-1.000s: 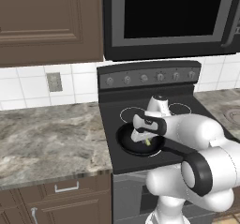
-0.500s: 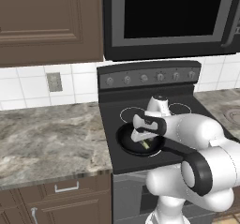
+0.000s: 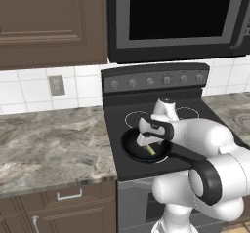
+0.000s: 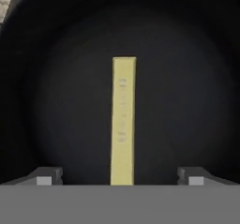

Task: Pick up the butter stick and place it in the pan. Then turn on the burner for the pan.

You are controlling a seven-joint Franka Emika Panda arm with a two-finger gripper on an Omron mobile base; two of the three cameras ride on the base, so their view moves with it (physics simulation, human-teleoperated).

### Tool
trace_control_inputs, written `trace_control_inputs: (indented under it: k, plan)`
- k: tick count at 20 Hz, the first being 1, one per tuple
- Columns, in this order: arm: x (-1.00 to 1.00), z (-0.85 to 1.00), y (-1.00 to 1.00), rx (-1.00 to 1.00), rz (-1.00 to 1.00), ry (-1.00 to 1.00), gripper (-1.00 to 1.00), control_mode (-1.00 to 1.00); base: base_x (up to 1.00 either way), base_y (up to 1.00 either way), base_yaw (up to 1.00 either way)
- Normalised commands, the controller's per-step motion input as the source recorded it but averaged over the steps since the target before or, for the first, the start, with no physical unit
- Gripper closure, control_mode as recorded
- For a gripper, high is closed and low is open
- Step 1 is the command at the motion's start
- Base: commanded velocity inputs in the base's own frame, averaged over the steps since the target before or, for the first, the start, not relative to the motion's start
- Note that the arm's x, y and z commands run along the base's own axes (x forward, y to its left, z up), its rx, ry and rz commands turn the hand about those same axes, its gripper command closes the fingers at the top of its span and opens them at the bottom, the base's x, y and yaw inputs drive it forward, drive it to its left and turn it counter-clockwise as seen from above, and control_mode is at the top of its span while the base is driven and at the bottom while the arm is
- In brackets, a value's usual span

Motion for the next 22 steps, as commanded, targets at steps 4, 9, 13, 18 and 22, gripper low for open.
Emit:
trace_control_inputs:
  k: [4, 9, 13, 18, 22]
  plan:
    - [-0.01, 0.36, 0.00, 0.00, 0.00, -0.12, -1.00, -1.00, 0.00, 0.00, 0.00]
    - [0.00, 0.38, 0.02, 0.00, 0.00, -0.15, -1.00, -1.00, 0.00, 0.00, 0.00]
    - [0.00, 0.21, 0.12, 0.00, 0.00, -0.14, -1.00, -1.00, 0.00, 0.00, 0.00]
    - [0.00, 0.25, 0.00, 0.00, 0.00, -0.14, -1.00, -1.00, 0.00, 0.00, 0.00]
    - [0.00, 0.23, 0.00, 0.00, 0.00, -0.16, -1.00, -1.00, 0.00, 0.00, 0.00]
